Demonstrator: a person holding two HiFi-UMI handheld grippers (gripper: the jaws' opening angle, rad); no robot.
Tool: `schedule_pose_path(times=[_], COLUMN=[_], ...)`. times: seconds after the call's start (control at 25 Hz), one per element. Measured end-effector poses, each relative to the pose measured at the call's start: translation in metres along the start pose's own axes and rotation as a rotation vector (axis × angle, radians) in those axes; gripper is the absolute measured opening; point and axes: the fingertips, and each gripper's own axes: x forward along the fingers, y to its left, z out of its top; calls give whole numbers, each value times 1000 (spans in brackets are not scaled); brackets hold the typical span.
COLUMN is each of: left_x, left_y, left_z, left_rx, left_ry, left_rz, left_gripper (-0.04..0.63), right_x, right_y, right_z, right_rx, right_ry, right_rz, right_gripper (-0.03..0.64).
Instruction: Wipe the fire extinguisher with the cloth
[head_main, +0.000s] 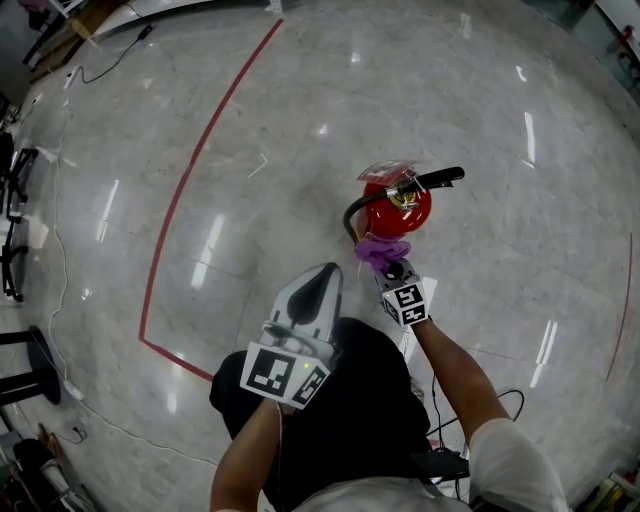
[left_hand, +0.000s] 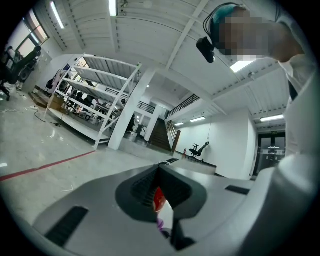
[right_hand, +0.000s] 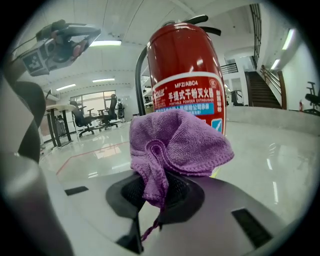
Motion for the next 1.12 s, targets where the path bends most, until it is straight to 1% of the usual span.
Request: schedule_pose_path(times=[0.08, 0.2, 0.4, 0.72, 0.96, 1.12], left_x=[1, -1, -5, -8, -14, -18], left_y=[3, 4, 6, 4, 10, 13], left_z=[6, 12, 11, 10, 12, 15], left_rx=[-7, 4, 0, 8, -2, -7], left_ry=[-19, -41, -27, -26, -35, -44], left_rz=[9, 19, 28, 21, 26, 24], left_gripper=[5, 5, 5, 5, 5, 5], right_x=[5, 13, 25, 43, 39, 21], right_y=[-2, -5, -10, -17, -14, -2], right_z=[-11, -30, -56, -85, -83, -63], right_rx=[12, 50, 86, 143, 142, 142], right_ry=[23, 55, 115, 168, 180, 142], right_rz=[1, -3, -11, -29, -26, 9], right_gripper=[49, 49, 49, 49, 49, 49])
